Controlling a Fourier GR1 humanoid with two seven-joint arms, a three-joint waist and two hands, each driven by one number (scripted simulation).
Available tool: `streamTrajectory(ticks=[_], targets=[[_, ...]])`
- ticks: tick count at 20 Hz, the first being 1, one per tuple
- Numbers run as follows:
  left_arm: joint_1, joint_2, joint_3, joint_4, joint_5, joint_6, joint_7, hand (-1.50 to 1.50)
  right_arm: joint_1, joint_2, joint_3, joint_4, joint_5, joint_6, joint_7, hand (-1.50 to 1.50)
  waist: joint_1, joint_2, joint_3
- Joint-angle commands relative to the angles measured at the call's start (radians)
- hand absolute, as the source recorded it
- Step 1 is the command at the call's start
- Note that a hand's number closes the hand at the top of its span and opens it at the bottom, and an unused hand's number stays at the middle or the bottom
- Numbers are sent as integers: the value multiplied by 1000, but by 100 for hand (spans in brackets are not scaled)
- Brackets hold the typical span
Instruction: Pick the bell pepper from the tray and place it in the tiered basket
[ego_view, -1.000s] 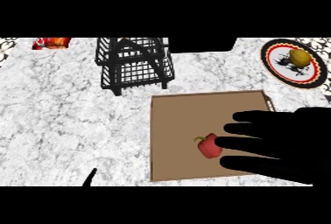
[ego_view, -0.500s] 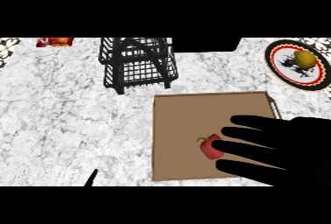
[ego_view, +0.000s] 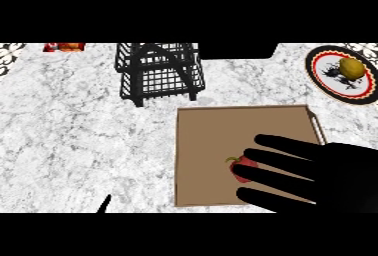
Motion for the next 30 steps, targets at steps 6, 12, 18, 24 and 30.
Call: streamTrajectory(ticks=[6, 12, 18, 24, 30], targets=[[-275, -62, 155, -96, -24, 33, -107, 0, 56, 15, 36, 41, 117, -76, -3, -150, -26, -3, 1], [-481, -130, 230, 38, 0, 5, -102, 0, 135, 35, 133, 164, 285, -190, -108, -150, 5, 8, 1], [-561, -155, 287, 136, 15, -77, -107, 0, 227, 69, 142, 347, 439, -382, -333, -150, 22, -1, 0], [-685, -214, 340, 247, -13, -134, -47, 0, 258, 157, 152, 353, 544, -327, -324, -150, 19, -3, -1], [-605, -236, 388, 250, -52, -190, -134, 0, 223, 272, 103, 421, 611, -243, -356, -150, 24, -3, -1]])
